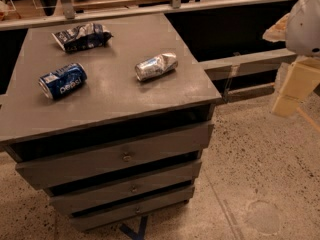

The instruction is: Move redbull can near blue chip bag

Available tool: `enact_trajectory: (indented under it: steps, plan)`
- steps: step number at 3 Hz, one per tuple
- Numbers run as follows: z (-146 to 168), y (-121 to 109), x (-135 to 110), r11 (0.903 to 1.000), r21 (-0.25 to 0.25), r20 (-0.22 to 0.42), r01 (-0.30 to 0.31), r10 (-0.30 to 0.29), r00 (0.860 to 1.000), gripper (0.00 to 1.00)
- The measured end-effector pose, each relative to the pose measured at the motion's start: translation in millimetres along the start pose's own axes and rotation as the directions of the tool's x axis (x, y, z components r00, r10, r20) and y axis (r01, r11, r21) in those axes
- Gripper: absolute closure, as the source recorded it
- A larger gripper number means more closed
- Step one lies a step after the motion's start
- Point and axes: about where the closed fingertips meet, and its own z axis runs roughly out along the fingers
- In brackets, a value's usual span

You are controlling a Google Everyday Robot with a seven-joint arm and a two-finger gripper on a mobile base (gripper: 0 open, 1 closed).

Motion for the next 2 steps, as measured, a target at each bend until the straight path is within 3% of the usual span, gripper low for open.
enact_trajectory:
  steps: [1, 2]
  plan:
    - [1.3, -23.3, -28.7, 0.9921, -0.016, 0.038, 0.124, -0.123, 0.992, 0.0]
    - [12.7, -51.7, -60.0, 0.966, -0.046, 0.047, 0.254, -0.252, 0.967, 0.0]
